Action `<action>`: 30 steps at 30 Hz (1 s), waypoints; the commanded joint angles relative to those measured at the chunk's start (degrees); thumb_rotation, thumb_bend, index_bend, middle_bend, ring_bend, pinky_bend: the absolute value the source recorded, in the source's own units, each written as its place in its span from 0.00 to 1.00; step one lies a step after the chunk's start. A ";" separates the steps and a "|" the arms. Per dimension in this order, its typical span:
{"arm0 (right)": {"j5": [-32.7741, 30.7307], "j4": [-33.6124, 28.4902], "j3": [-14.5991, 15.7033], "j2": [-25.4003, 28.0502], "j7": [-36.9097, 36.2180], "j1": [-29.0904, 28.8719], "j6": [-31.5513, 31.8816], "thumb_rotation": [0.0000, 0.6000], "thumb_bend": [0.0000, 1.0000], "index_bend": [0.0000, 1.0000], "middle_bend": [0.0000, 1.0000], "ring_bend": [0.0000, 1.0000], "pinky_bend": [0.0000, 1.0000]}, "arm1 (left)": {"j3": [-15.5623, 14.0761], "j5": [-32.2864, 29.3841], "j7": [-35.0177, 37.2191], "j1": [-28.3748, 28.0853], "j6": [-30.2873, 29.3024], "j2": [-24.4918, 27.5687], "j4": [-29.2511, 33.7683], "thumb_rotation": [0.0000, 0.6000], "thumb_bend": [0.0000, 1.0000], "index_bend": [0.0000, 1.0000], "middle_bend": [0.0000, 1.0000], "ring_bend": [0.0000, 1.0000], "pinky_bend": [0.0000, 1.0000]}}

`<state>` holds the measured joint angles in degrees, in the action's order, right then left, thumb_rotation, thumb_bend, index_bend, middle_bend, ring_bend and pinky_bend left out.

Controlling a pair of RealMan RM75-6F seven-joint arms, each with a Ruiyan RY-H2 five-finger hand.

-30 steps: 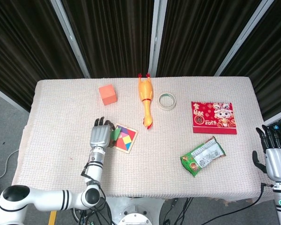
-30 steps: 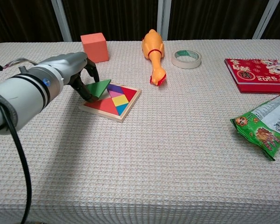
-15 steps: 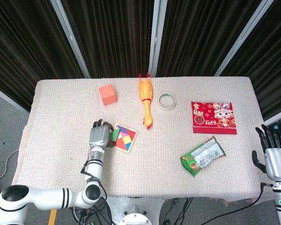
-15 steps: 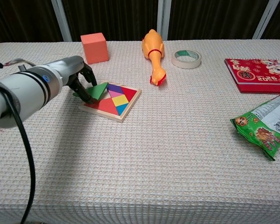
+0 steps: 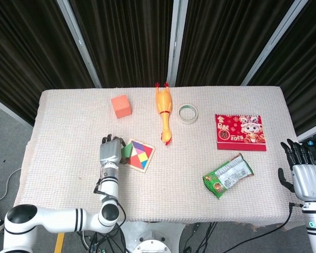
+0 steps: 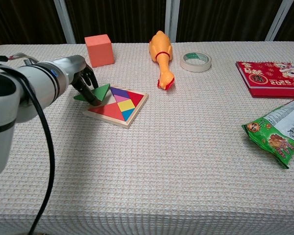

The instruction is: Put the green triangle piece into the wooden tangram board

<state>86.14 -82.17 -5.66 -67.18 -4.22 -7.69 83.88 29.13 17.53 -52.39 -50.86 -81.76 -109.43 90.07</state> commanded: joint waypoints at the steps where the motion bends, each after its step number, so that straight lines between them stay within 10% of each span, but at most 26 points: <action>1: 0.04 0.27 0.03 0.00 -0.35 0.06 0.17 1.00 0.43 0.00 0.00 0.00 0.00 | 0.40 -0.61 -0.36 -0.66 -0.43 -0.78 -0.75 0.98 0.29 0.56 0.22 0.02 0.07; 30: -0.08 0.97 0.39 -0.07 -1.69 0.17 0.08 1.00 0.43 0.00 0.00 0.00 0.00 | 3.98 -2.73 -0.19 -2.78 -4.19 -3.18 -2.75 0.97 0.29 0.56 0.20 0.02 0.04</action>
<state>86.07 -81.22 -5.28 -67.24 -5.89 -7.52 83.97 33.07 14.84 -52.54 -53.59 -85.90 -112.57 87.37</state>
